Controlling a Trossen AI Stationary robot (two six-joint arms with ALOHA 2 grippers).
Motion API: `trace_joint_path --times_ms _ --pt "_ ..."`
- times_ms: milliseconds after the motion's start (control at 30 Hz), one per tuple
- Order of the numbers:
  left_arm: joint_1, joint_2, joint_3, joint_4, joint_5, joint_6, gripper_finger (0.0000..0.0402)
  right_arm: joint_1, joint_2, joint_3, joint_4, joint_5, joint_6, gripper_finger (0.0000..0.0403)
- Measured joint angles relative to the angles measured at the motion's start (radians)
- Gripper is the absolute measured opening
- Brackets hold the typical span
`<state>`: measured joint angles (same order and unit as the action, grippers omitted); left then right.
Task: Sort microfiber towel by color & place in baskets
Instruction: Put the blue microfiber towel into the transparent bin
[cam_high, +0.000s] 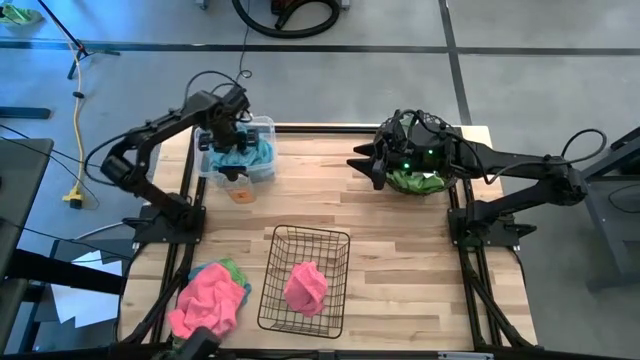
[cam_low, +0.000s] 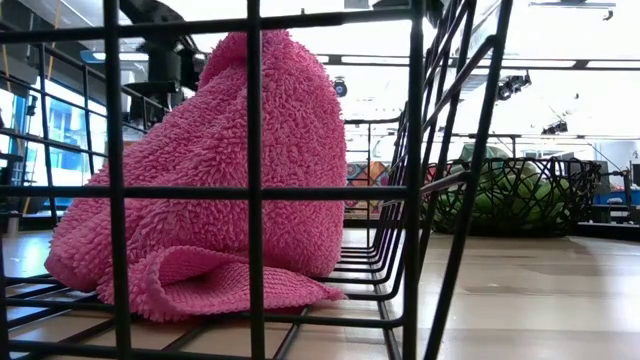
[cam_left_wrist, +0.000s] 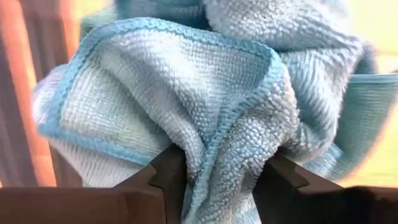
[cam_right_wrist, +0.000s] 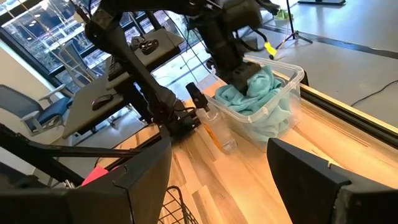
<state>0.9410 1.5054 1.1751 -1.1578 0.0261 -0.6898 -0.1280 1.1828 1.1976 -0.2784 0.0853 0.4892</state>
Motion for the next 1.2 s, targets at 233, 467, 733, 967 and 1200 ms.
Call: trace_joint_path --times_ms 233,467,733,967,1200 --pt "0.052 -0.128 0.000 0.001 0.021 -0.037 0.0158 0.000 0.000 0.000 0.004 0.000 -0.026 0.0262" --pt "0.060 -0.229 0.000 0.008 0.049 -0.043 0.0158 -0.011 0.000 0.000 0.015 -0.025 -0.026 0.0262" --pt "0.056 -0.284 0.000 0.008 0.070 -0.039 0.0158 -0.031 0.000 0.000 0.014 -0.115 -0.026 0.0262" --pt "0.034 -0.285 0.000 0.090 0.038 -0.013 0.0158 -0.031 0.000 0.000 0.013 -0.123 0.009 0.0262" --pt "0.046 -0.285 0.000 0.087 0.036 0.045 0.0158 -0.031 0.000 0.000 0.013 -0.123 0.044 0.0262"
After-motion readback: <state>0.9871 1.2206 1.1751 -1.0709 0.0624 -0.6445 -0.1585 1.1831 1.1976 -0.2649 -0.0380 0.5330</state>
